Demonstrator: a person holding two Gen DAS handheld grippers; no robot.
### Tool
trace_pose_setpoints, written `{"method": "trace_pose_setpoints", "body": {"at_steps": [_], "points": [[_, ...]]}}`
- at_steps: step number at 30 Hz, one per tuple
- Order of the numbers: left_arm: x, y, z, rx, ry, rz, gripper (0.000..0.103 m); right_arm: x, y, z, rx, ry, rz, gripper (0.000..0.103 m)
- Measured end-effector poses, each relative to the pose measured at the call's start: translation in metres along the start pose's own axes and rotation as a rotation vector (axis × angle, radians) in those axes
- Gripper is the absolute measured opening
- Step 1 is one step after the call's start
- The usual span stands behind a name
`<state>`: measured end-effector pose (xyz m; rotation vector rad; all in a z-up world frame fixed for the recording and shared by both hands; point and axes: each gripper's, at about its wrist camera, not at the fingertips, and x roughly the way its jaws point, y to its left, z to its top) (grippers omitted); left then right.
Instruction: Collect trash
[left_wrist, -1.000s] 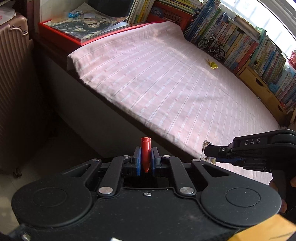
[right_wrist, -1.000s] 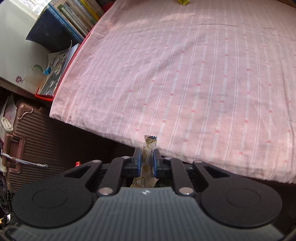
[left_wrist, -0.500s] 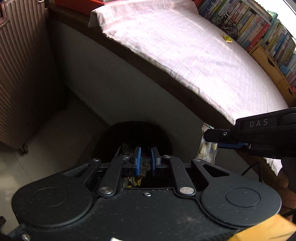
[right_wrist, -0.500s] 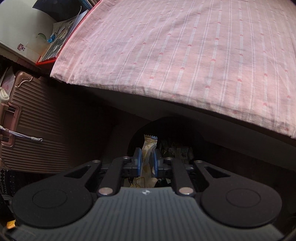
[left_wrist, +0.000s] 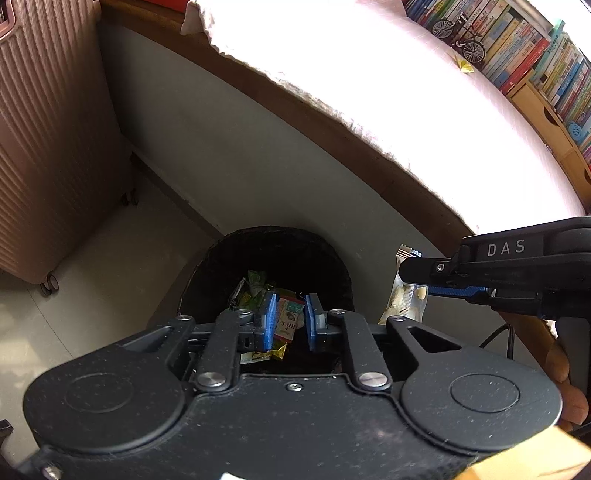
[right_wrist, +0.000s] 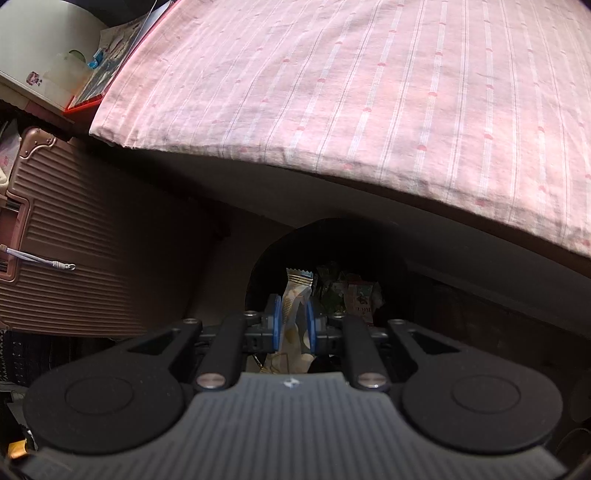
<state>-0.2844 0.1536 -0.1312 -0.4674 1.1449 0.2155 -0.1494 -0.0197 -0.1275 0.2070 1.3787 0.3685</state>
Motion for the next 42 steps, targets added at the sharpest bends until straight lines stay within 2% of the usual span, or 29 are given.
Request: {"method": "trace_pose_setpoints", "body": {"at_steps": [3, 9, 11, 13, 21, 25, 31, 34, 39, 42], "points": [[0.004, 0.0, 0.0, 0.003, 0.007, 0.004, 0.015, 0.003, -0.001, 0.001, 0.003, 0.005, -0.002, 0.023], [0.009, -0.004, 0.002, 0.007, 0.022, 0.018, 0.032, 0.004, -0.004, 0.003, -0.001, 0.001, 0.007, 0.026], [0.01, -0.005, 0.002, 0.01, 0.023, 0.021, 0.039, 0.004, -0.004, 0.004, -0.007, 0.002, 0.005, 0.032], [0.011, -0.005, 0.002, 0.012, 0.027, 0.023, 0.043, 0.004, -0.004, 0.005, -0.009, 0.001, 0.004, 0.045], [0.018, -0.008, 0.003, 0.01, 0.06, 0.034, 0.06, 0.003, -0.008, 0.005, -0.021, -0.006, -0.004, 0.06], [0.022, -0.011, 0.004, 0.011, 0.09, 0.048, 0.08, 0.002, -0.01, 0.005, -0.023, -0.008, -0.013, 0.066], [0.025, -0.014, 0.004, 0.004, 0.128, 0.047, 0.085, -0.001, -0.013, 0.005, -0.039, -0.017, -0.02, 0.075], [0.024, -0.015, 0.003, 0.008, 0.117, 0.049, 0.085, -0.001, -0.013, 0.005, -0.055, -0.026, -0.028, 0.077], [0.02, -0.02, 0.001, 0.041, 0.099, 0.103, 0.088, -0.002, -0.012, 0.004, -0.073, -0.028, -0.041, 0.081], [0.018, -0.018, 0.003, 0.029, 0.107, 0.092, 0.088, -0.003, -0.012, 0.003, -0.083, -0.036, -0.046, 0.083]]}}
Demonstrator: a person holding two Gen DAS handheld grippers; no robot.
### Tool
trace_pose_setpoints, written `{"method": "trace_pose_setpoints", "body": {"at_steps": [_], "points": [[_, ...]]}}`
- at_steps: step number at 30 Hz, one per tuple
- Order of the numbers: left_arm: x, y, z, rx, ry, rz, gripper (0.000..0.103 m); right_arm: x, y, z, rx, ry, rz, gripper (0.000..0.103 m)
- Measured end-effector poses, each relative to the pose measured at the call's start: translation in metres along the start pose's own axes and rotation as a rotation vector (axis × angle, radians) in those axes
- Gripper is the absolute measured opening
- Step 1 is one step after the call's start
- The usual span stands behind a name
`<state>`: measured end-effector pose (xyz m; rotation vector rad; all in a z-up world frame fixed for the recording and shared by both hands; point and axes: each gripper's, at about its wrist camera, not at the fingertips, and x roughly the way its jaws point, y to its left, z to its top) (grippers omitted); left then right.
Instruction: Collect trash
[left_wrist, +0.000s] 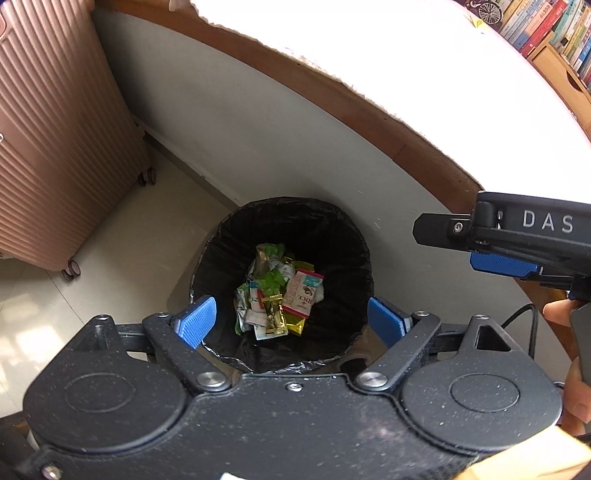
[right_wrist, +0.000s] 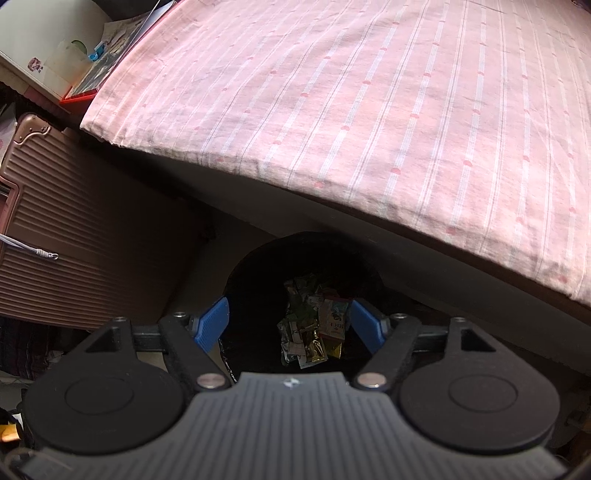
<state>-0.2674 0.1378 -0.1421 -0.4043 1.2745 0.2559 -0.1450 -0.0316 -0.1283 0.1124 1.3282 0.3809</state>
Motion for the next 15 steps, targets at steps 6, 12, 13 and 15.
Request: {"method": "trace_pose_setpoints", "body": {"at_steps": [6, 12, 13, 15], "points": [[0.005, 0.004, 0.005, -0.019, 0.057, 0.043, 0.088, -0.001, 0.001, -0.002, -0.006, -0.003, -0.008, 0.083], [0.003, 0.014, 0.003, -0.04, 0.057, 0.004, 0.088, 0.0, 0.003, -0.003, -0.009, -0.002, -0.013, 0.084], [0.003, 0.015, 0.003, -0.039, 0.055, -0.003, 0.088, 0.0, 0.004, -0.002, -0.008, -0.002, -0.016, 0.084], [0.003, 0.015, 0.002, -0.035, 0.052, -0.01, 0.088, 0.0, 0.004, -0.003, -0.009, -0.002, -0.018, 0.084]]}}
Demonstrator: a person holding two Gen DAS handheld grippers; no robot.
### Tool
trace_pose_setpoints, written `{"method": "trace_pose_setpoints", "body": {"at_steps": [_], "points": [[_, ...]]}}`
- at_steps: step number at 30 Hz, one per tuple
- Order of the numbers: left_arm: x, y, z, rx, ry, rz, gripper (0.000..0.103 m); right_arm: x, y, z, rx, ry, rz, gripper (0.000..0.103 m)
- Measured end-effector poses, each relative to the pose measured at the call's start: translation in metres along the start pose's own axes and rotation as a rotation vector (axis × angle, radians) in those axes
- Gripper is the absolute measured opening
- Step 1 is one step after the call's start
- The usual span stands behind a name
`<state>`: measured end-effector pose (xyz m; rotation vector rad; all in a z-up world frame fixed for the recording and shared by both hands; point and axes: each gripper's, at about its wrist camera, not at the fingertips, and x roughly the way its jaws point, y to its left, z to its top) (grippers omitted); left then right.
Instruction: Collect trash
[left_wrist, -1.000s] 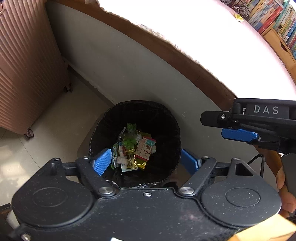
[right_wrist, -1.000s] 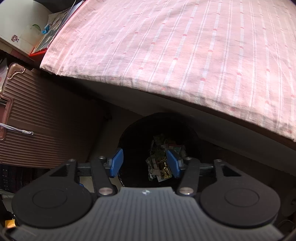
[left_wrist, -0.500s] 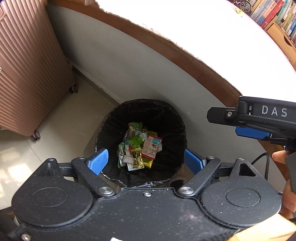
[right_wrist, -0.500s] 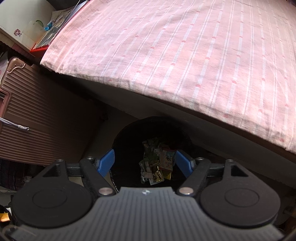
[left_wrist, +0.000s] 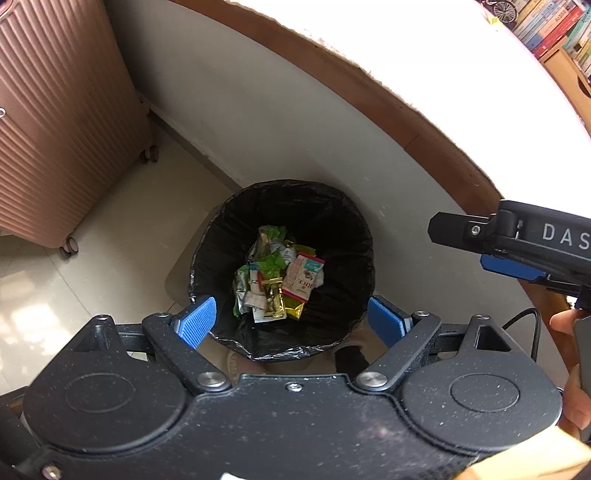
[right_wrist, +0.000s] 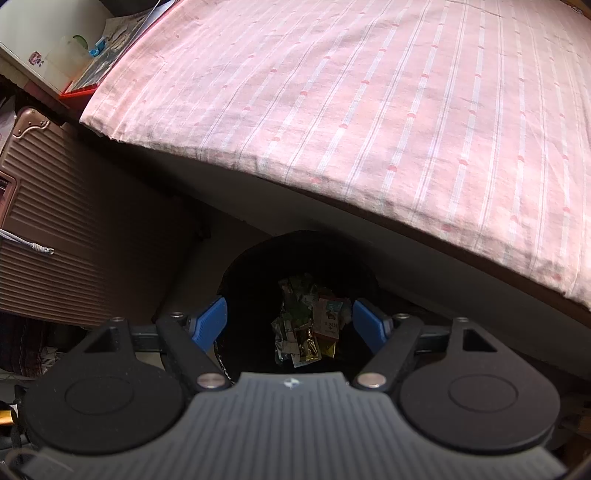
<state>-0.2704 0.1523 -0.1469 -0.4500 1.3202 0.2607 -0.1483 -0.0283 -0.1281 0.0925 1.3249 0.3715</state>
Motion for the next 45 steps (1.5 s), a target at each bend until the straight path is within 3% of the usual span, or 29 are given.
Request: {"method": "trace_pose_setpoints", "body": {"at_steps": [45], "points": [[0.0083, -0.0067, -0.0031, 0.056, -0.013, 0.016, 0.088, -0.0002, 0.0004, -0.0018, -0.001, -0.003, -0.008, 0.085]]}}
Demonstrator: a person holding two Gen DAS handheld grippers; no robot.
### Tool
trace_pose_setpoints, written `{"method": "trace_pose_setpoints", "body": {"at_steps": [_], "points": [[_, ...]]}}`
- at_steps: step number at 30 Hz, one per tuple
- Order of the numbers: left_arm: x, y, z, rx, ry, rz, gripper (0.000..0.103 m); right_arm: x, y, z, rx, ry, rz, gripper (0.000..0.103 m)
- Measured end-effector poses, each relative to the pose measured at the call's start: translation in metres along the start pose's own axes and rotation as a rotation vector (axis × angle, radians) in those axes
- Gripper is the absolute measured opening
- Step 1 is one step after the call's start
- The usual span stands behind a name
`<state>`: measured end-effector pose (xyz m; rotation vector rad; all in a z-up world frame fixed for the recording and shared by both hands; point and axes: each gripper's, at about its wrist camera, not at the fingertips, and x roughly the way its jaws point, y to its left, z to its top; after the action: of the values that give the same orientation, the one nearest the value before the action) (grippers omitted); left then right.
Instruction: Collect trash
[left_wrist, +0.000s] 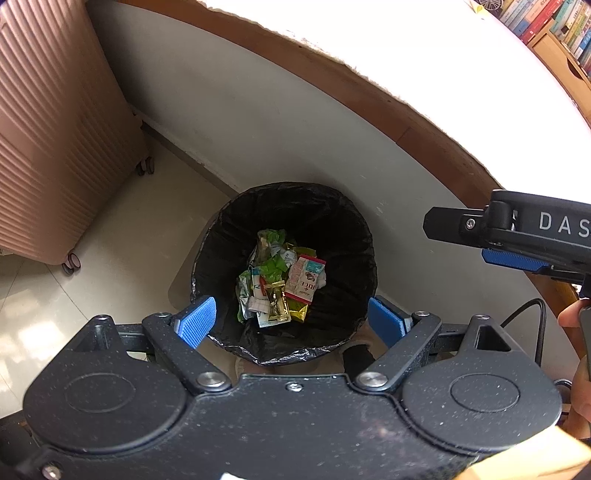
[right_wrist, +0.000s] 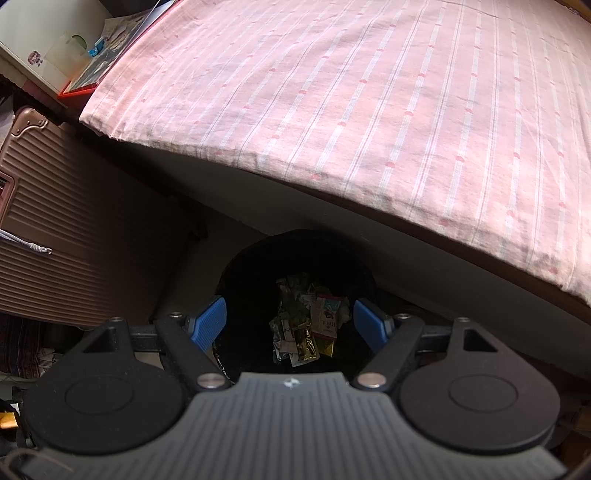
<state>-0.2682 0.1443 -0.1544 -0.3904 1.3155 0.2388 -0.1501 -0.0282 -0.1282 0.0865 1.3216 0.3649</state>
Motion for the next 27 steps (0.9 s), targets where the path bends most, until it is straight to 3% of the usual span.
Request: {"method": "trace_pose_setpoints", "body": {"at_steps": [27], "points": [[0.0, -0.0026, -0.0027, 0.003, -0.001, 0.001, 0.089, -0.0001, 0.0002, -0.0028, -0.001, 0.0, -0.001, 0.085]]}}
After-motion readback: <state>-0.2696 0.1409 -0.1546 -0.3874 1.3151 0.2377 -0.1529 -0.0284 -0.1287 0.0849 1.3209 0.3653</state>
